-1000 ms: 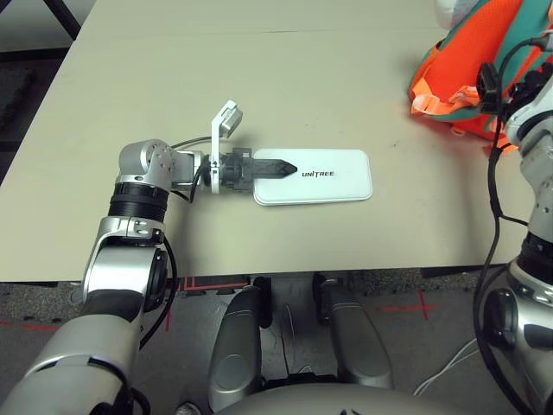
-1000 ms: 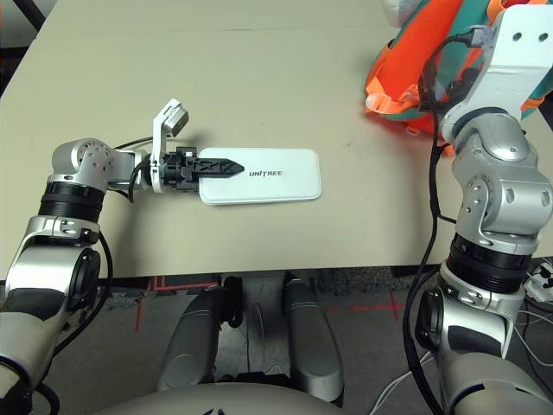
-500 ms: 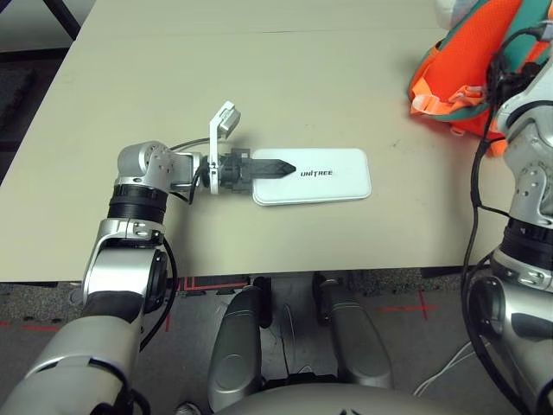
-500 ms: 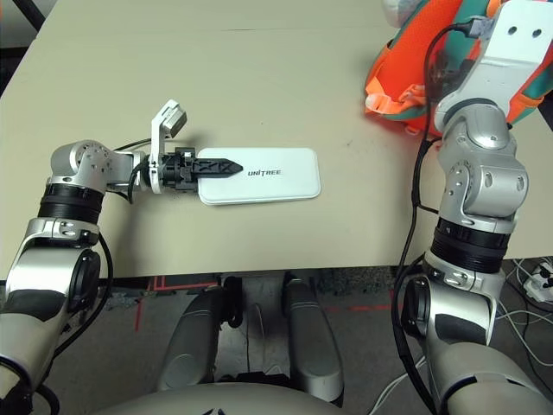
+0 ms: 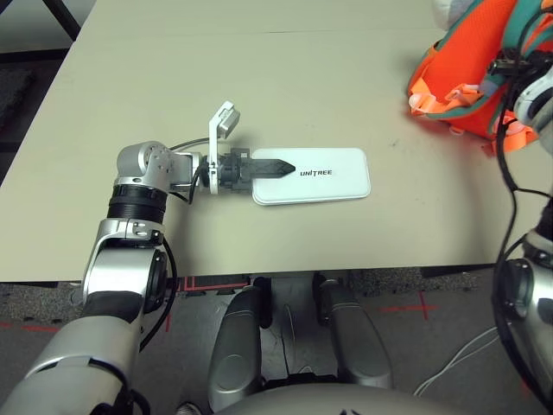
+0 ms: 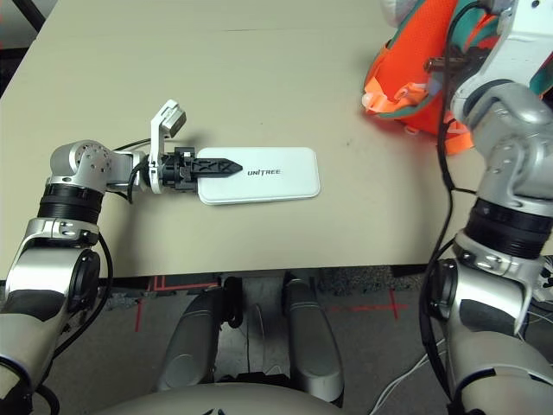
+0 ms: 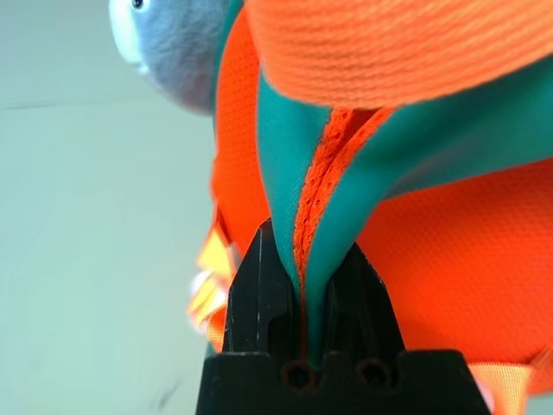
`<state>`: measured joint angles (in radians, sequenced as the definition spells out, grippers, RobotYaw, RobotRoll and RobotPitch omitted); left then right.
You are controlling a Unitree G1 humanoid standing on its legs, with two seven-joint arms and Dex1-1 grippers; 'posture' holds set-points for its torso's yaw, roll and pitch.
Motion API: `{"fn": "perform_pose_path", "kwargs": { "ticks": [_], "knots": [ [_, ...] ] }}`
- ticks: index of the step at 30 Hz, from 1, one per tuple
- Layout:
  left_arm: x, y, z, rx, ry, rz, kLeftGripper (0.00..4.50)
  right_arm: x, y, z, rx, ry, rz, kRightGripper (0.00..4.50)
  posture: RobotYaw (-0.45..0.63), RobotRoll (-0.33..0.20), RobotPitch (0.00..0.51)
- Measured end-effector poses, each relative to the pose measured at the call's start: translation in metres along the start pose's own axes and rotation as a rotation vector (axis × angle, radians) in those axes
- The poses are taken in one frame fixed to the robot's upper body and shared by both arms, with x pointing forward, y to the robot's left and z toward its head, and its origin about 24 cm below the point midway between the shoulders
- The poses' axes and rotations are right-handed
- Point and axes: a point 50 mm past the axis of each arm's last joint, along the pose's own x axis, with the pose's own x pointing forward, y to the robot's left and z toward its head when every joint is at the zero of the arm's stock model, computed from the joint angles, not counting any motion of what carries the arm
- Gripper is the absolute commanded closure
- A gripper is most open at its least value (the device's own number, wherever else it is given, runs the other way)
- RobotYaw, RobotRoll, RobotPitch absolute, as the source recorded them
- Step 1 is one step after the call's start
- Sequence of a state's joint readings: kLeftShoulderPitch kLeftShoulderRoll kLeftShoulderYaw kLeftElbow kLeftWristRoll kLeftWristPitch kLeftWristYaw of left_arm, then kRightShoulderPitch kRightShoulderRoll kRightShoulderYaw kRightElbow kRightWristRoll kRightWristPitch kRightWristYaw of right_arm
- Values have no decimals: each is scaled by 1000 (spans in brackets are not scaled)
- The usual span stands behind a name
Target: Put the pencil case into the backpack and zip it.
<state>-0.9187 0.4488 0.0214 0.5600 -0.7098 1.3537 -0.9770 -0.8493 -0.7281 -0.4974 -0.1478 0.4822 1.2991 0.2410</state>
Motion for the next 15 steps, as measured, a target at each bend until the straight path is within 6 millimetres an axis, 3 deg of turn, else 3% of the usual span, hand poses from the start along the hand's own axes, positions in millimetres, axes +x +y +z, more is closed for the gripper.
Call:
{"fn": "perform_pose_path", "kwargs": {
  "ticks": [7, 15],
  "knots": [
    [1, 0, 1, 1, 5, -2, 3259, -44, 5, 10, -12, 169, 306, 4381, -137, 0, 270],
    [3, 0, 5, 9, 18, -3, 3259, -78, 5, 30, -21, 195, 497, 4381, -166, 0, 260]
  ]
}}
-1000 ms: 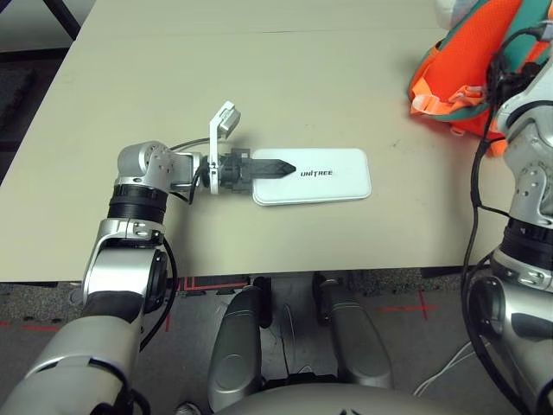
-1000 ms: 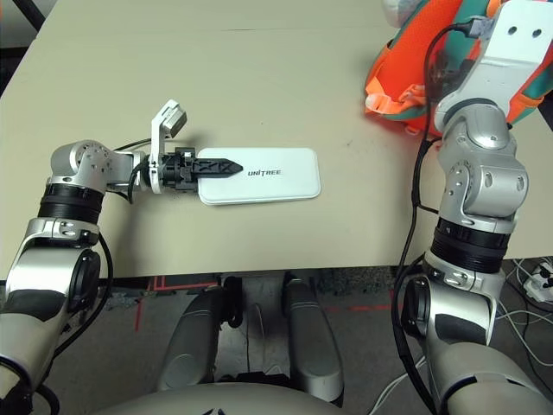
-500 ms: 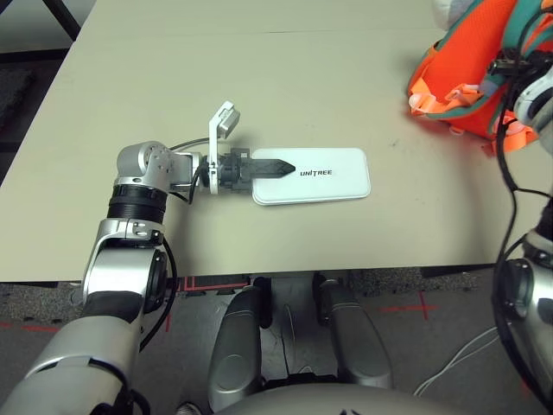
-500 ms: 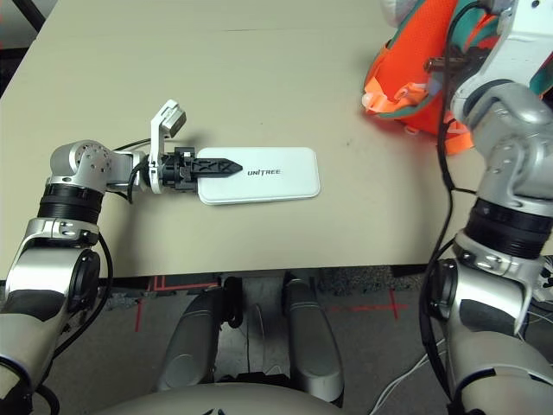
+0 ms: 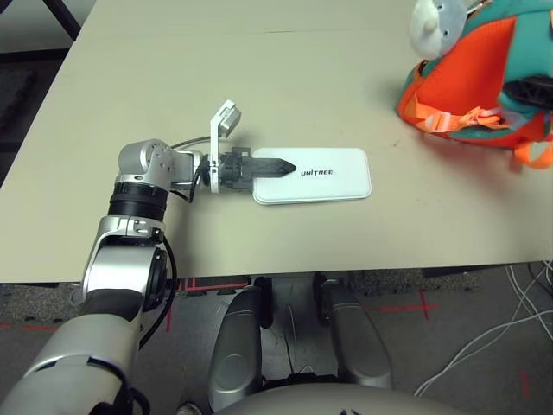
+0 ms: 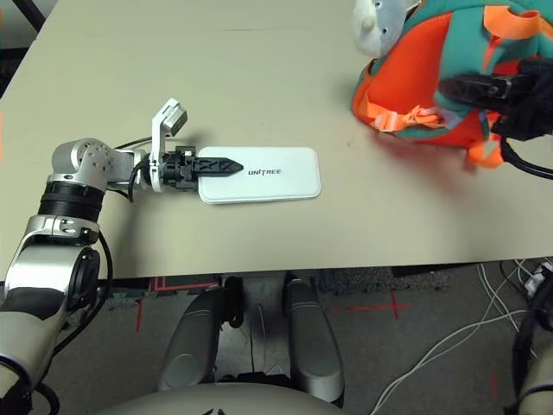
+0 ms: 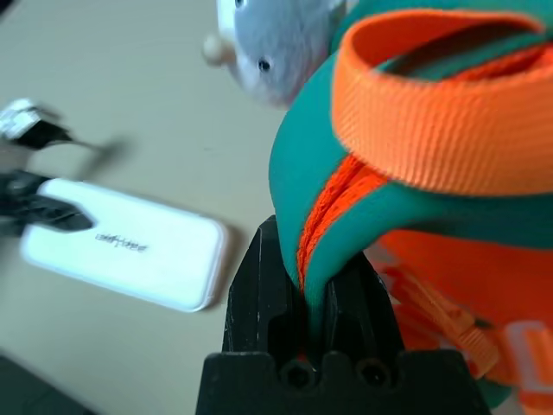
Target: Put the pencil case into the backpack and zip it.
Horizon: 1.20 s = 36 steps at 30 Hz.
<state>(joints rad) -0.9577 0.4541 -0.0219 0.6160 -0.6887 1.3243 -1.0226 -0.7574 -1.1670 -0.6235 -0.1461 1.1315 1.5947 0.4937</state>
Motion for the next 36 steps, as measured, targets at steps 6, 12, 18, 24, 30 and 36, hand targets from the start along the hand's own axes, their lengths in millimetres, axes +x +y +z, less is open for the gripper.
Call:
{"fn": "perform_pose_path", "kwargs": {
  "ticks": [6, 12, 18, 24, 30, 36],
  "knots": [
    [1, 1, 2, 9, 4, -3, 3260, -14, 9, -4, 25, -41, 85, 4381, -176, 0, 258],
    [1, 2, 2, 10, 8, -6, 3260, -27, 21, -12, 58, 46, 148, 4382, -179, 0, 253],
    [1, 3, 3, 6, 7, -6, 3260, -40, 28, -20, 130, 91, 174, 4382, -197, 0, 257],
    [0, 3, 4, 15, 9, -1, 3260, -46, 29, -30, 153, 81, 151, 4382, -199, 0, 254],
    [-8, -6, 28, 150, -15, 53, 3260, -35, 28, -58, 145, 53, 132, 4382, -185, 0, 253],
    [-61, -67, 97, 569, -150, 180, 3261, -32, 23, -67, 125, 31, 124, 4382, -173, 0, 249]
  ]
}}
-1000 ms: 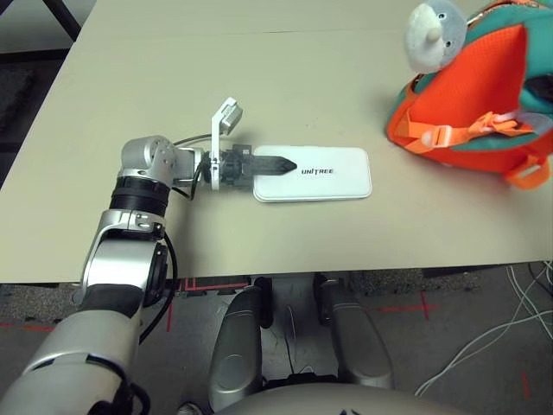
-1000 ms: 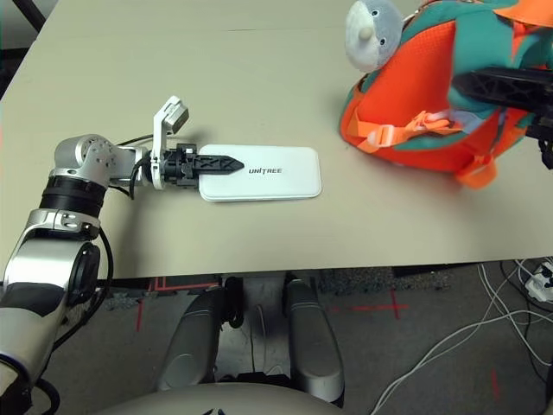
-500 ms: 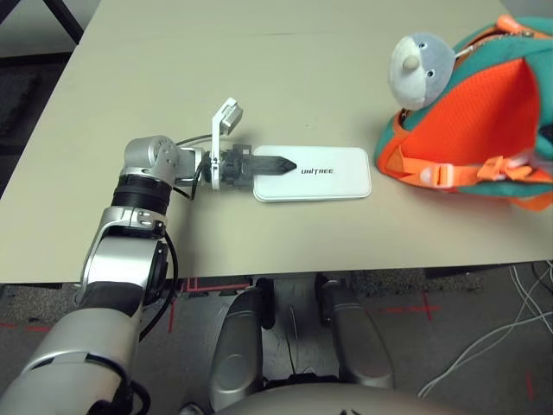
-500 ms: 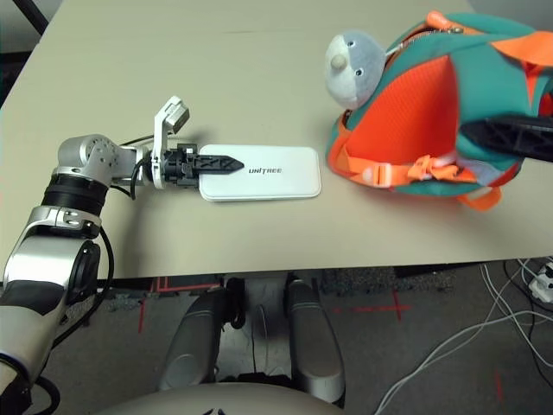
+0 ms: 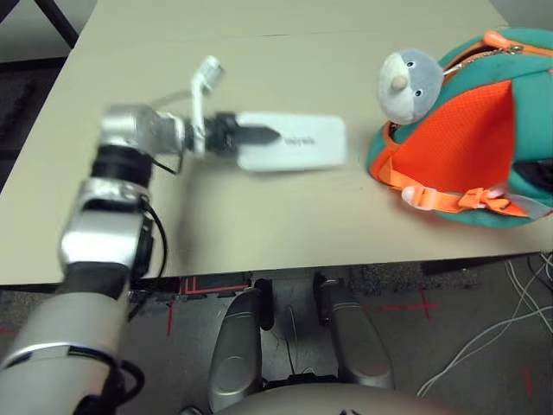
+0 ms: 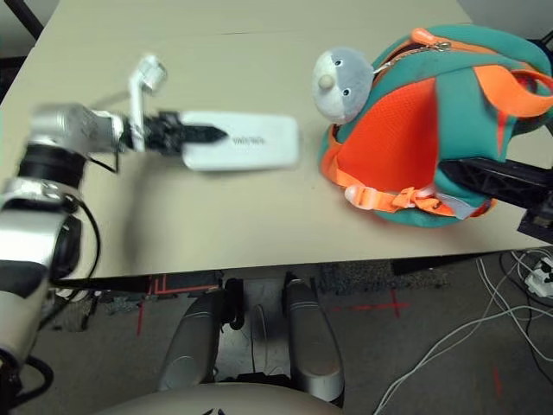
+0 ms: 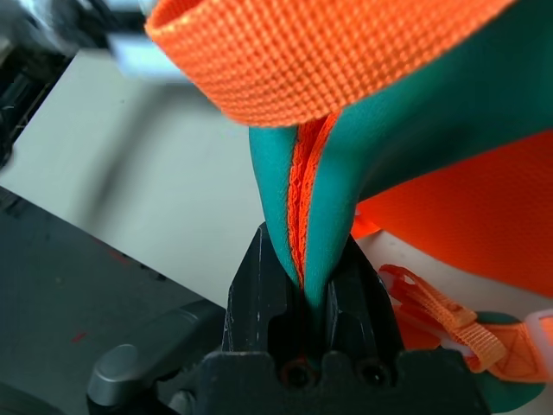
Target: Put the pencil case into the backpack and zip it.
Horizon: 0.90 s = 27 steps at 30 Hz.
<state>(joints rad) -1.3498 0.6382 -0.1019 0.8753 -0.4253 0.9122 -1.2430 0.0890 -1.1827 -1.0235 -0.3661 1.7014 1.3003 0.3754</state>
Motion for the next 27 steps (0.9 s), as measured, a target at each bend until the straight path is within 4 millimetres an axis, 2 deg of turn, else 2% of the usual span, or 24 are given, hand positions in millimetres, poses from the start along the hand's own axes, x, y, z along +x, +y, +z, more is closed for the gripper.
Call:
{"fn": "perform_pose_path", "kwargs": {
  "ticks": [2, 4, 10, 15, 19, 27],
  "knots": [
    [-1, -8, 18, 89, -16, -29, 3261, 1, -1, 0, -8, -4, 1, 4382, -170, 0, 248],
    [-2, -9, 24, 124, -13, -35, 3261, 3, -2, -1, -17, -6, 4, 4382, -163, 0, 245],
    [20, -14, 25, 199, 24, -104, 3261, 13, -7, 2, -56, -35, 16, 4382, -163, 0, 244],
    [40, -15, 25, 387, 50, -113, 3261, 19, -9, 2, -62, -51, 35, 4382, -170, 0, 252],
    [54, -15, 22, 442, 44, -114, 3261, 21, -9, 1, -61, -53, 39, 4382, -171, 0, 254],
    [67, -37, 48, 570, -65, -165, 3261, 24, -10, 0, -60, -54, 38, 4382, -162, 0, 254]
  ]
}}
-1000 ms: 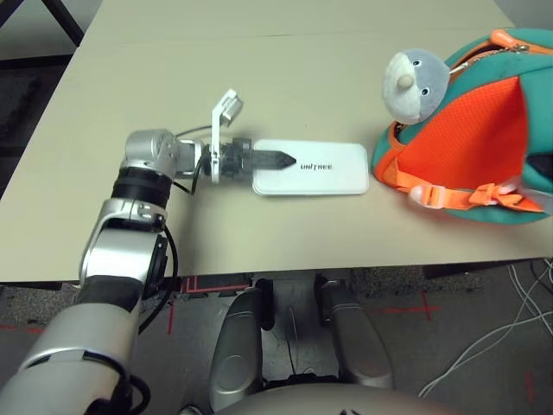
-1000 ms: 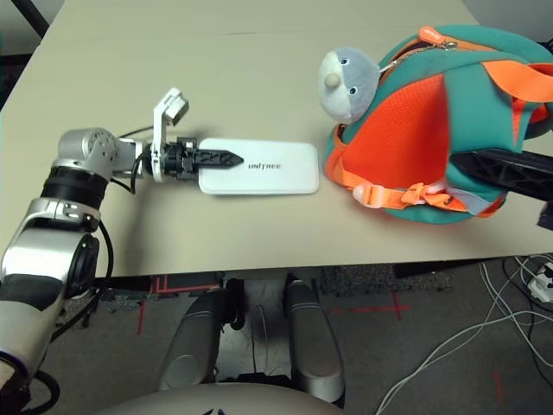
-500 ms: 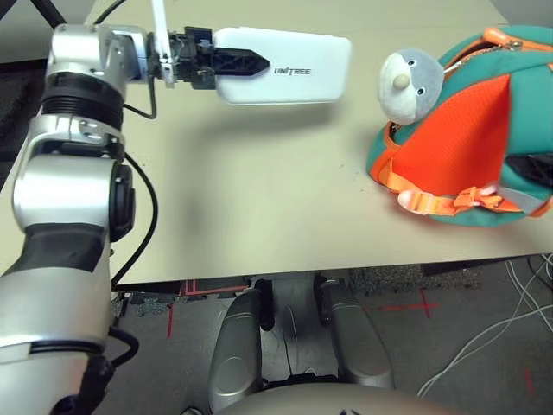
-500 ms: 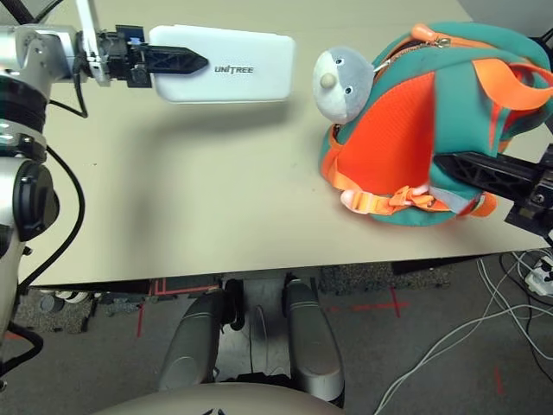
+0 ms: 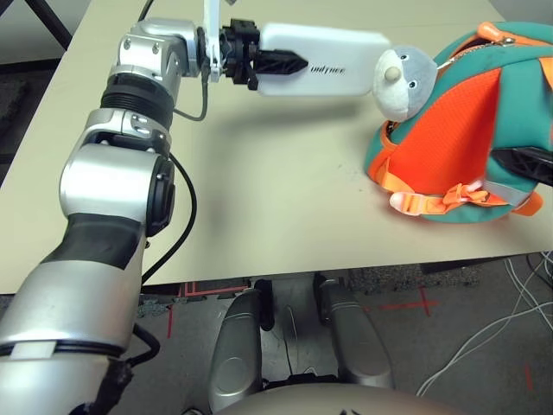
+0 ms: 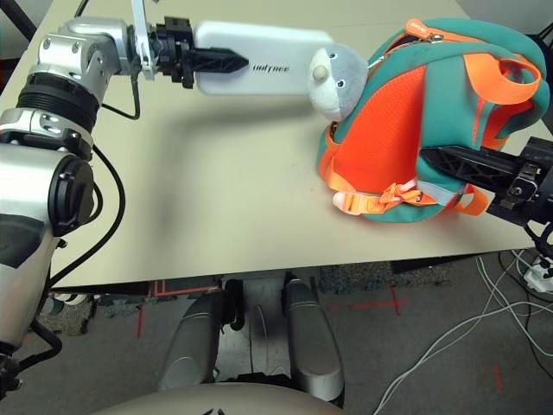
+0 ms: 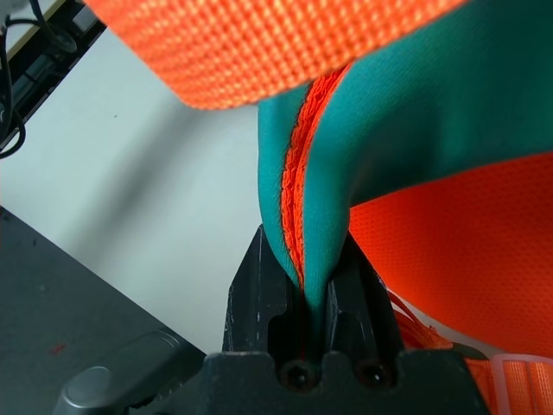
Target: Put the pencil case into the backpack and zip it.
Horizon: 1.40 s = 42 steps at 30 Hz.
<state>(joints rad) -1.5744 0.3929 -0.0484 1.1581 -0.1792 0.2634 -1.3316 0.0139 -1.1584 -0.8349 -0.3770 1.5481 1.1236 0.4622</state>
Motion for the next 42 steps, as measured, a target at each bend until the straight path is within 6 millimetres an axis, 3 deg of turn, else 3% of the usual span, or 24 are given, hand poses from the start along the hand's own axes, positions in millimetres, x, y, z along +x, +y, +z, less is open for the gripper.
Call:
{"fn": "perform_pose_path", "kwargs": {
  "ticks": [12, 27, 32, 42],
  "knots": [
    [-2, -19, 21, 2, 23, -260, 3261, 8, -6, 2, -13, -10, -3, 4382, -138, 0, 253],
    [-8, -35, 25, 50, 127, -304, 3261, 19, -11, 3, -19, -40, 15, 4382, -132, 0, 244],
    [9, -39, 22, 33, 130, -347, 3261, 20, -12, 1, -10, -48, 13, 4382, -156, 0, 251],
    [62, -38, 22, 102, 169, -316, 3261, 24, -8, -4, -6, -71, 2, 4382, -197, 0, 252]
  ]
}}
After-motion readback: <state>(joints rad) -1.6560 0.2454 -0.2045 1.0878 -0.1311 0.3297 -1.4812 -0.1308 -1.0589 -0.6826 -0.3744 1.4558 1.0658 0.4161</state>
